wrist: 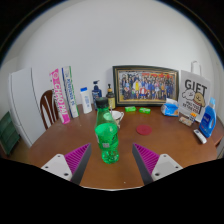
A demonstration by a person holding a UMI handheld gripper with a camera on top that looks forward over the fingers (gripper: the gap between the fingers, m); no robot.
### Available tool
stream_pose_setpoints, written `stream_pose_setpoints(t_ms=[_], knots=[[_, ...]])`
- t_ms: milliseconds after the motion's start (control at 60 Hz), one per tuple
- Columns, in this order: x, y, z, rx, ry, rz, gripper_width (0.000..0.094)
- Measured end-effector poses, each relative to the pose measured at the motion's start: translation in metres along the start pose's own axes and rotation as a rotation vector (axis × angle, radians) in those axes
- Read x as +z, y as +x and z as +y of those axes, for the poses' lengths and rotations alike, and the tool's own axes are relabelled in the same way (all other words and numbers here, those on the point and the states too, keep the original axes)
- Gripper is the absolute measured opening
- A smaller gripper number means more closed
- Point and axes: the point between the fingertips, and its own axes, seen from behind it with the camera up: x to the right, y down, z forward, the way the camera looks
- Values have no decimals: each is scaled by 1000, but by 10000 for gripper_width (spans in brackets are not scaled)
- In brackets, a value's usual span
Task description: Pour water
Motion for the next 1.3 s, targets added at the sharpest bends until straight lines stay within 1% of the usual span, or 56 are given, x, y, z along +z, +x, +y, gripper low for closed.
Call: stream_pose_setpoints(t_ms=[167, 233, 367, 400, 417, 450, 517, 533, 567, 600, 617, 750, 800, 883, 983, 1067, 1133, 1183, 1300], knots=[[60, -10, -2, -12, 82, 96, 855], [80, -7, -2, -14, 108, 137, 825], [105, -3, -1, -15, 145, 194, 642], [109, -1, -2, -17, 157, 206, 546], [109, -1, -4, -18, 166, 211, 529], [111, -2, -5, -18, 179, 214, 528], [113, -4, -8, -34, 198, 208, 448], [114, -5, -8, -38, 203, 203, 411], [114, -6, -10, -44, 211, 205, 378], [114, -9, -12, -50, 210, 205, 367], [114, -11, -13, -53, 210, 200, 340], [116, -33, -34, -58, 217, 190, 339], [117, -46, -48, -32, 229, 169, 339], [119, -72, -82, 67, 274, 121, 338], [126, -108, -132, 281, 337, 3, 338], [138, -128, -173, 512, 370, -128, 338], [153, -147, -197, 750, 371, -240, 337], [168, -146, -209, 925, 356, -321, 338], [195, -145, -223, 1248, 327, -432, 338]])
